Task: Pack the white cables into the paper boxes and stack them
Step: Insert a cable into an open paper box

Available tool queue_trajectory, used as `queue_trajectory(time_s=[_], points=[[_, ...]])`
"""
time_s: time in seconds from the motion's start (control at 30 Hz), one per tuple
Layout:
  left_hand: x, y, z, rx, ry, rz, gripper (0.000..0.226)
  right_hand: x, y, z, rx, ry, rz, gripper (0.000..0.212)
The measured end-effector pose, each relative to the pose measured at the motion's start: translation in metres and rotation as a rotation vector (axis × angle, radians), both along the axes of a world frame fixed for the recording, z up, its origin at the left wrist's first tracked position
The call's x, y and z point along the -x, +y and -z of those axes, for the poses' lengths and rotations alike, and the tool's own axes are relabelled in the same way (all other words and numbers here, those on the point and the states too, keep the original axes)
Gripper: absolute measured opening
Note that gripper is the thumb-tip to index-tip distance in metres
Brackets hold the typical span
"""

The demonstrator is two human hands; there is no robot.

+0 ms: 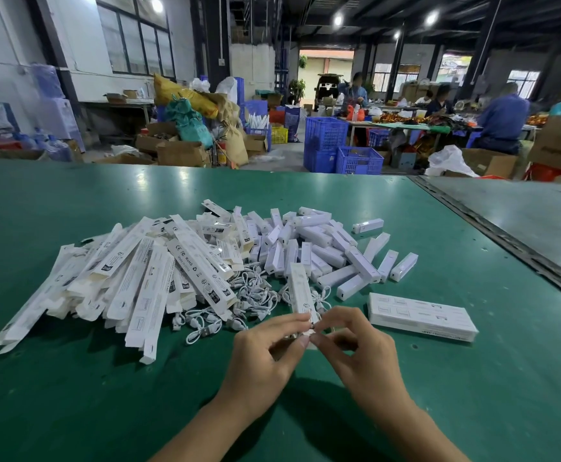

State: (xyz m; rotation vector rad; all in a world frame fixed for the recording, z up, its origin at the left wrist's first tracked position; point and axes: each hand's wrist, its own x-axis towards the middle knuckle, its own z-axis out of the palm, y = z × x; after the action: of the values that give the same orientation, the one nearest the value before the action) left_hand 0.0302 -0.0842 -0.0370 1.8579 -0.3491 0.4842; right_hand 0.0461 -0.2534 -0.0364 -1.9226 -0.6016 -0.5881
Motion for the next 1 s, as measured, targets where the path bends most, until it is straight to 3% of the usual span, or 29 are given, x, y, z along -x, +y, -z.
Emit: queue_trajectory(time_s=[0.13,0.33,0.4,0.53,0.6,0.67,0.73,0.77,0.83,0.9,1.0], points=[[0.003,-0.002,-0.006,0.055,-0.009,0.025,0.023,0.002,-0.002,-0.003,-0.005,-0.021,-0.048,0.026],[0.007,0.007,-0.017,0.414,0.178,0.245,0.022,-0.013,-0.022,0.001,0.146,0.039,0.058,0.076],[0.005,0.014,-0.018,0.505,0.243,0.296,0.023,-0.018,-0.027,0.003,0.187,0.070,0.117,0.072],[-0.004,0.025,-0.020,0.764,0.365,0.347,0.022,-0.024,-0.029,0.008,0.255,0.089,0.111,0.038],[-0.007,0.029,-0.020,0.862,0.400,0.346,0.004,-0.023,-0.027,0.009,0.294,0.076,0.111,0.036],[-0.011,0.033,-0.018,0.963,0.444,0.340,0.012,-0.021,-0.024,0.009,0.299,0.067,0.128,0.036],[-0.012,0.036,-0.016,1.027,0.477,0.337,0.004,-0.019,-0.022,0.008,0.299,0.064,0.135,0.035],[-0.012,0.036,-0.016,1.043,0.469,0.354,0.014,-0.018,-0.022,0.008,0.304,0.066,0.129,0.035],[-0.010,0.034,-0.015,0.994,0.450,0.401,0.059,-0.015,-0.019,0.008,0.292,0.090,0.100,0.036],[-0.009,0.030,-0.010,0.816,0.429,0.393,0.080,-0.013,-0.014,0.007,0.239,0.115,0.068,0.036],[-0.007,0.016,-0.001,0.459,0.410,0.288,0.053,-0.010,-0.005,0.004,0.237,0.103,0.010,0.031]])
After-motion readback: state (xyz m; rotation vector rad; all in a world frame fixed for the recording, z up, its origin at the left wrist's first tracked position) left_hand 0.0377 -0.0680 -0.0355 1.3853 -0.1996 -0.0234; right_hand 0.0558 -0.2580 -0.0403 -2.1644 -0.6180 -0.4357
